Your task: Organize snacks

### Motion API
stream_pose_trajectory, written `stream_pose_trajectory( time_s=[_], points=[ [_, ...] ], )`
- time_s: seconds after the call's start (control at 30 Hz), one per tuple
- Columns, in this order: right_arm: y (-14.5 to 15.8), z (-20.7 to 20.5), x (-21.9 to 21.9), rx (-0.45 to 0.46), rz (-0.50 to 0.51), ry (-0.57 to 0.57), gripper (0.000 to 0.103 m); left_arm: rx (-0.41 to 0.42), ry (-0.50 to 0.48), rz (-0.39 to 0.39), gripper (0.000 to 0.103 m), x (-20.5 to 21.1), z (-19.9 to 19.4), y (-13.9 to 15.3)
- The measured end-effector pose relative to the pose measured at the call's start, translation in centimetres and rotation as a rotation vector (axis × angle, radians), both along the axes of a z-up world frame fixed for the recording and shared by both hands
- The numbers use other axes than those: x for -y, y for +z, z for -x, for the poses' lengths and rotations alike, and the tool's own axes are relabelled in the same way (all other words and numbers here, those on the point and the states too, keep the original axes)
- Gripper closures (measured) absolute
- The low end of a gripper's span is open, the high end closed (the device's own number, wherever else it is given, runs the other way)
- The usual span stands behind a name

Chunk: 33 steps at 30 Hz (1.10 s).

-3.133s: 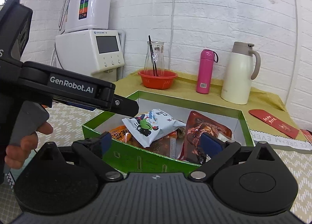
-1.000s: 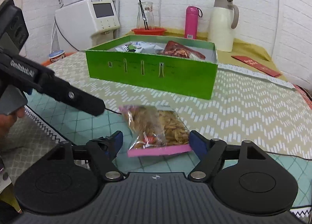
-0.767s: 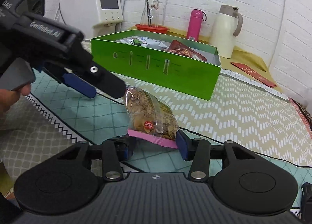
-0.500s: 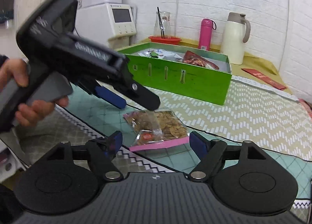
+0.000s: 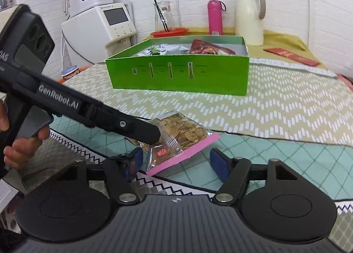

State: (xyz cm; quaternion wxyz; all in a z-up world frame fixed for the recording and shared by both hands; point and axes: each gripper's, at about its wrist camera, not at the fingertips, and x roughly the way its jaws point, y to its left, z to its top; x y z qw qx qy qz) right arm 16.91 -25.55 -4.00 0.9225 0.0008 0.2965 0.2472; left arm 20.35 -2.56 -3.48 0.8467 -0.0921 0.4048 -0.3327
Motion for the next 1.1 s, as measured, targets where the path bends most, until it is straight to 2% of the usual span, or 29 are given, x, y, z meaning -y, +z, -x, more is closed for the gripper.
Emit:
stream_pose_trajectory(
  time_s=[0.07,0.23,0.33,0.5,0.57,0.63,0.7,0.77,0.93,1.0,1.1],
  points=[
    [0.0,0.0,0.0,0.009,0.009,-0.003,0.01,0.015,-0.014,-0.003,0.074,0.2,0.4,0.3],
    [0.2,0.5,0.0,0.014,0.012,0.0,0.012,0.001,-0.01,0.018,0.074,0.0,0.3,0.4],
    [0.4,0.7,0.3,0.016,0.009,-0.004,0.012,-0.033,0.023,0.066,0.043,-0.7,0.0,0.1],
    [0.7,0.7,0.6,0.021,0.014,-0.016,0.012,-0.07,0.007,0.077,0.039,-0.7,-0.3,-0.5],
    [0.6,0.6,0.7,0.022,0.016,-0.025,0.024,-0.061,0.001,0.074,0.038,-0.6,-0.2,-0.5],
    [0.5,0.5,0.7,0.026,0.016,-0.026,0.03,-0.057,-0.002,0.073,0.039,-0.6,-0.1,-0.5],
    [0.4,0.6,0.5,0.039,0.026,-0.027,0.035,-0.041,-0.011,0.052,0.042,-0.4,0.2,-0.4],
    [0.3,0.4,0.4,0.043,0.032,-0.025,0.042,-0.015,-0.006,0.024,0.052,0.0,0.4,-0.3],
    [0.0,0.0,0.2,0.037,0.02,-0.034,0.056,0.032,0.027,-0.029,0.067,1.2,0.6,-0.1],
    [-0.1,-0.1,0.1,0.028,0.005,-0.032,0.075,0.054,0.029,-0.048,0.074,1.7,0.9,0.0],
    [0.5,0.4,-0.5,0.057,0.038,-0.044,0.076,0.079,0.037,-0.035,0.077,1.6,1.4,0.5]
  ],
)
